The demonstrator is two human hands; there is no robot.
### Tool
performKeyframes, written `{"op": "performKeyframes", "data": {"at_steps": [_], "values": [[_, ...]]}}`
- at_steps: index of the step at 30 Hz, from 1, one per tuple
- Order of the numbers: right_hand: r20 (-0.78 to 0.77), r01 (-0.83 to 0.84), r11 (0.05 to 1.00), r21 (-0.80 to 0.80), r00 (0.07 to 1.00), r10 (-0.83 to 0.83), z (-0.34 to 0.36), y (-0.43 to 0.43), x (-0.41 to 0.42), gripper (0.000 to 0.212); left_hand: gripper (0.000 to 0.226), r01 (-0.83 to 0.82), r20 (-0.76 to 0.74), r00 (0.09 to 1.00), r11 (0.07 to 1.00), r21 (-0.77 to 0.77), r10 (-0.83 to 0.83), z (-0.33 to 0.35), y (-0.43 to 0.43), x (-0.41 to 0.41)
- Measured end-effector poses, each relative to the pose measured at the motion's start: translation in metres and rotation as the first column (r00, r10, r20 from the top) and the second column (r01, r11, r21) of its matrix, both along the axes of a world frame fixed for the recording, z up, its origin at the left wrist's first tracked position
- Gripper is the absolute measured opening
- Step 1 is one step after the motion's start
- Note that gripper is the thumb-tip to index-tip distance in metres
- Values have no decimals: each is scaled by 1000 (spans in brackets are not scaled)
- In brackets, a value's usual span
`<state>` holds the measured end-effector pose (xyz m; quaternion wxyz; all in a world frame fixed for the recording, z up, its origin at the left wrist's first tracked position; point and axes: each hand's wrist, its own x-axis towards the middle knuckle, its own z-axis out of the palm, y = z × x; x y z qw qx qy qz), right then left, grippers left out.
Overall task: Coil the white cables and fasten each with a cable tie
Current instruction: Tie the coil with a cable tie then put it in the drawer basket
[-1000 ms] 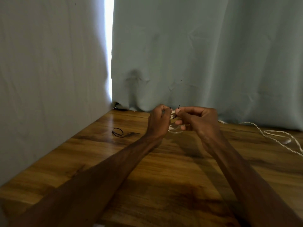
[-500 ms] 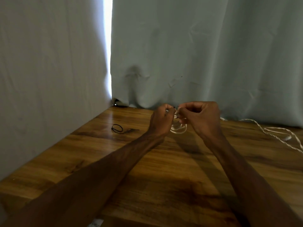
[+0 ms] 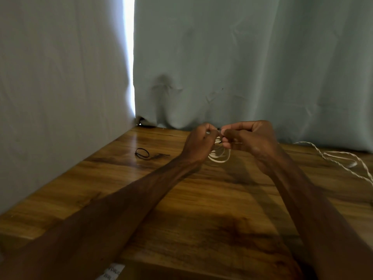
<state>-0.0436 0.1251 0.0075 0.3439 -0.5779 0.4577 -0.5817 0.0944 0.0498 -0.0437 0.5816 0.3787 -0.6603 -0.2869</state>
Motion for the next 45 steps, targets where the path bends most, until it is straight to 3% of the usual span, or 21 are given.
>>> {"op": "performKeyframes", "data": {"at_steps": [21,45], "values": [[88,-11,997,76,996,5,-2,-5,-3,10,23,-70,258,958,974,-213,126,6,3,8],[114,10,992,130,993,-25,-1,-4,-1,9,24,-93,284,945,966,-243,163,4,5,8]]}}
